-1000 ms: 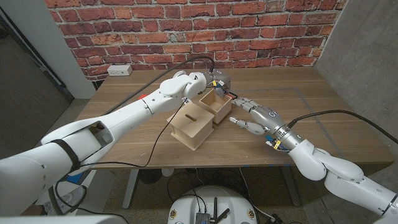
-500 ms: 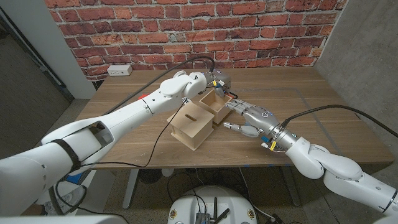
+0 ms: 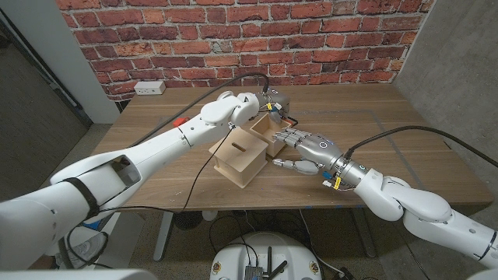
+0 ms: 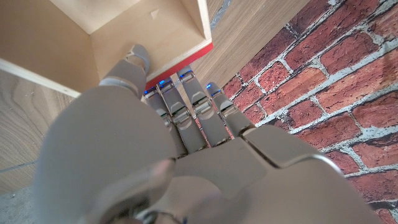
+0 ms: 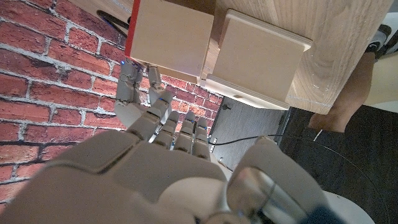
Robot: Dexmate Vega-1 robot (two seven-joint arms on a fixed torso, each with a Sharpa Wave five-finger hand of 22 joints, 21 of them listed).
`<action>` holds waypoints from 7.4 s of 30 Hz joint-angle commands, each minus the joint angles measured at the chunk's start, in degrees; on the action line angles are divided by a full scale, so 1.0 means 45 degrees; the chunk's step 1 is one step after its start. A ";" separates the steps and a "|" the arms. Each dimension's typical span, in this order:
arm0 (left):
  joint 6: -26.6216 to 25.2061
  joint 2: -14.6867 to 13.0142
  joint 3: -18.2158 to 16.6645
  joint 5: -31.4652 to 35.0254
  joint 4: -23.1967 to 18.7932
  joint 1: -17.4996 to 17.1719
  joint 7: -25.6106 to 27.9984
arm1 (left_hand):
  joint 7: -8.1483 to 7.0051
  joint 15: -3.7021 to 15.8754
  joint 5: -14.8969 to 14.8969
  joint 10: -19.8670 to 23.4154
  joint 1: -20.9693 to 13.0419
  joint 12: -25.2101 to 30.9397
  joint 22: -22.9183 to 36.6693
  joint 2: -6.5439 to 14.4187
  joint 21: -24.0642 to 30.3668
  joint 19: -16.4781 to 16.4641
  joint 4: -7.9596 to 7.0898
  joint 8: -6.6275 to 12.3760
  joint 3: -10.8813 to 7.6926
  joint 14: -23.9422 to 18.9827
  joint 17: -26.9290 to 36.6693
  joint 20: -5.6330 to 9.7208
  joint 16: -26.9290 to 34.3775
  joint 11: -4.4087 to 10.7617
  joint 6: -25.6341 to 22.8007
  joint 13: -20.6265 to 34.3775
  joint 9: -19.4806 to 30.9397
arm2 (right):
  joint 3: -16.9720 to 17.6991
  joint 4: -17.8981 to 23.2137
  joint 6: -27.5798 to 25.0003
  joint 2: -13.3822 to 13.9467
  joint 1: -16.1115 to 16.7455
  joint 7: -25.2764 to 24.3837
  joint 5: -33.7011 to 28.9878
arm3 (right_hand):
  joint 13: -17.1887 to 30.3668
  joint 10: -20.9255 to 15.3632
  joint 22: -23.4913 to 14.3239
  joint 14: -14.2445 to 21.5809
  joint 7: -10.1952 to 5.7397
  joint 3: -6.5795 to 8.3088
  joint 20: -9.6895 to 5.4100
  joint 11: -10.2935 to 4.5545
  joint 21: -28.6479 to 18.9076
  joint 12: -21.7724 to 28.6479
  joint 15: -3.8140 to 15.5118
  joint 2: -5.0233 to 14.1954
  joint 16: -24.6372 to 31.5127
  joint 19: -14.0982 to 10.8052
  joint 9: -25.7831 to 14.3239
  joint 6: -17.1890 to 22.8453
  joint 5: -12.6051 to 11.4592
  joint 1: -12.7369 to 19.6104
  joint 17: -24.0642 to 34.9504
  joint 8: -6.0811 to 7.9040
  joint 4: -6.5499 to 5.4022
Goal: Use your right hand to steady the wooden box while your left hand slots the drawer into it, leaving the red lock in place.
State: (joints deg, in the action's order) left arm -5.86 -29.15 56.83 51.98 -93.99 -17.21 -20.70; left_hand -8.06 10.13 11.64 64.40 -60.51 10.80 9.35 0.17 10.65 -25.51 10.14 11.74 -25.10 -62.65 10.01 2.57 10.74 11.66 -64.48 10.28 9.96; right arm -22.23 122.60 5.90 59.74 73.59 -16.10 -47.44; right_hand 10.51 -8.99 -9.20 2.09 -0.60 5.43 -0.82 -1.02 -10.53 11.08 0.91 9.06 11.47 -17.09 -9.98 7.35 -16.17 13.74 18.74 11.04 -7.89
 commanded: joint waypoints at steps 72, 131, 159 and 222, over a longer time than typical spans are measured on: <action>0.0519 -0.0473 -0.0442 0.0034 0.0011 -0.0616 0.0978 | 0.0273 0.0857 0.0107 0.0120 -0.0633 -0.0018 0.0027 0.0698 -0.0049 0.0089 -0.0031 0.0105 0.0172 -0.0364 0.0067 0.1966 0.0086 -0.0025 -0.0374 0.0059 0.0197 | -0.2664 -0.0212 0.0722 -0.1656 -0.2997 0.3781 -0.0775 | 0.0075 -0.0100 -0.0074 0.0151 -0.0015 -0.0008 -0.0031 0.0016 -0.0040 0.0055 -0.0006 0.0119 0.0094 -0.0088 -0.0077 0.0103 -0.0085 0.0072 0.0031 0.0073 -0.0083; 0.0940 -0.0791 -0.0611 -0.0341 0.0332 -0.0465 0.0567 | 0.0262 0.0857 0.0135 0.0096 -0.0675 -0.0038 0.0032 0.0720 -0.0030 0.0064 -0.0032 0.0102 0.0260 -0.0331 0.0064 0.1958 0.0071 -0.0027 -0.0364 0.0059 0.0199 | -0.2970 0.0134 0.0042 -0.1783 -0.3037 0.4985 -0.0805 | 0.0075 -0.0100 -0.0074 0.0151 -0.0015 -0.0008 -0.0031 0.0016 -0.0040 0.0055 -0.0006 0.0119 0.0094 -0.0088 -0.0077 0.0103 -0.0085 0.0072 0.0031 0.0073 -0.0083; 0.1704 -0.0879 -0.0578 -0.0603 0.0748 -0.0274 0.0769 | 0.0278 0.0857 0.0141 0.0078 -0.0695 -0.0038 0.0033 0.0740 -0.0028 0.0045 -0.0037 0.0104 0.0291 -0.0302 0.0063 0.1962 0.0065 -0.0028 -0.0357 0.0061 0.0200 | -0.3072 0.0026 0.0002 -0.1903 -0.3136 0.4920 -0.0875 | 0.0075 -0.0100 -0.0074 0.0151 -0.0015 -0.0008 -0.0031 0.0016 -0.0040 0.0055 -0.0006 0.0119 0.0094 -0.0088 -0.0077 0.0103 -0.0085 0.0072 0.0031 0.0073 -0.0083; 0.4190 -0.1105 -0.0754 -0.1185 0.1700 0.0442 0.0672 | 0.0186 0.0857 0.0149 -0.0025 -0.0736 -0.0039 0.0029 0.0776 -0.0057 0.0160 -0.0045 0.0108 0.0354 -0.0075 0.0051 0.1975 0.0021 -0.0023 -0.0316 0.0064 0.0194 | -0.3189 0.0088 -0.0158 -0.1967 -0.3048 0.4515 -0.1524 | 0.0075 -0.0100 -0.0074 0.0151 -0.0015 -0.0008 -0.0031 0.0016 -0.0040 0.0055 -0.0006 0.0119 0.0094 -0.0088 -0.0077 0.0103 -0.0085 0.0072 0.0031 0.0073 -0.0083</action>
State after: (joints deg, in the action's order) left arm 12.02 -34.20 53.47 46.27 -87.33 -15.94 -17.71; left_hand -7.88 11.59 12.07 64.38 -60.95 10.64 9.35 0.51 10.65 -24.99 10.14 11.75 -23.37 -63.44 10.08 2.45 10.51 11.66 -64.49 10.26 9.94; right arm -36.67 123.01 5.33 50.83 59.63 4.71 -54.07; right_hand 10.51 -8.99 -9.21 2.09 -0.60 5.43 -0.82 -1.02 -10.31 11.08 0.92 9.06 11.47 -17.09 -9.98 7.35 -16.17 13.74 18.74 11.04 -7.89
